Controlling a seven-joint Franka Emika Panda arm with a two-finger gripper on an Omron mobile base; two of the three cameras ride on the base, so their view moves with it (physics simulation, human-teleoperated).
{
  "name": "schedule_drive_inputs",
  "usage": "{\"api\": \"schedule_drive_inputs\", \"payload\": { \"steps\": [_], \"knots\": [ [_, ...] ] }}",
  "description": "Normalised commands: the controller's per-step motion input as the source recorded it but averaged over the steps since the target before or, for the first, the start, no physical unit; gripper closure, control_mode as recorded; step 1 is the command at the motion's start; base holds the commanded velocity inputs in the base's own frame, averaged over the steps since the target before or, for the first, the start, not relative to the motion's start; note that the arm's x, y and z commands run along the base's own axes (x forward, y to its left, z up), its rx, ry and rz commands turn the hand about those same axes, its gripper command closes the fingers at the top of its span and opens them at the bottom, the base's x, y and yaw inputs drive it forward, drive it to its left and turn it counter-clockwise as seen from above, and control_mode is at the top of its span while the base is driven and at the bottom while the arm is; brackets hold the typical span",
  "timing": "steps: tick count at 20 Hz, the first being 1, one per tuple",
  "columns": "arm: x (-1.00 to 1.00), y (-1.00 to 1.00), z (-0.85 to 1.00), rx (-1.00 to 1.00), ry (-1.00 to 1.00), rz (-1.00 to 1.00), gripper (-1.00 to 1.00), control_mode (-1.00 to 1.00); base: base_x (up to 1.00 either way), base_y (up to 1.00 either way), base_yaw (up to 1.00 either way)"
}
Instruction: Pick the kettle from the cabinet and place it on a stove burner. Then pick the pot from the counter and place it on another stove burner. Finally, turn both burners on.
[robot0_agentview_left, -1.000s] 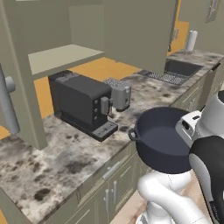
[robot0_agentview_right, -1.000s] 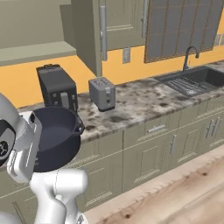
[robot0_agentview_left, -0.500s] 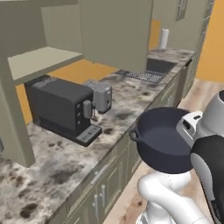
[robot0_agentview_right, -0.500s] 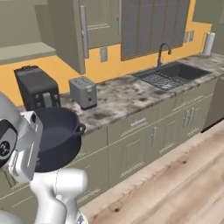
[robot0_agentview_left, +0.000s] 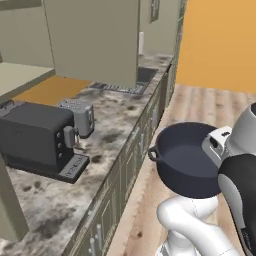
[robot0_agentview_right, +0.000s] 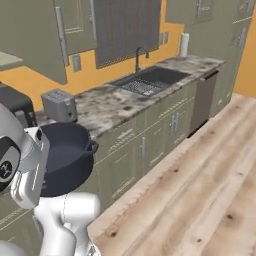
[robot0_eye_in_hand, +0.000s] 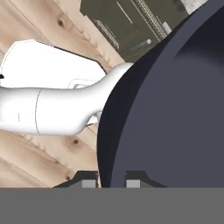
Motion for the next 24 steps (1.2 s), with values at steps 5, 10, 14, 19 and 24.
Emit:
{"api": "schedule_drive_inputs", "payload": {
  "steps": [5,10,14,19,24],
  "knots": [
    [0.00,0.00,0.00,0.00,0.00,0.00,1.00,1.00,0.00,-0.09,-0.40],
    [0.00,0.00,0.00,0.00,0.00,0.00,1.00,1.00,0.01,-0.13,-0.36],
    [0.00,0.00,0.00,0.00,0.00,0.00,1.00,1.00,0.02,-0.13,-0.35],
    [0.00,0.00,0.00,0.00,0.00,0.00,1.00,1.00,0.05,-0.11,-0.34],
    [0.00,0.00,0.00,0.00,0.00,0.00,1.00,1.00,0.08,-0.08,-0.35]
  ]
}}
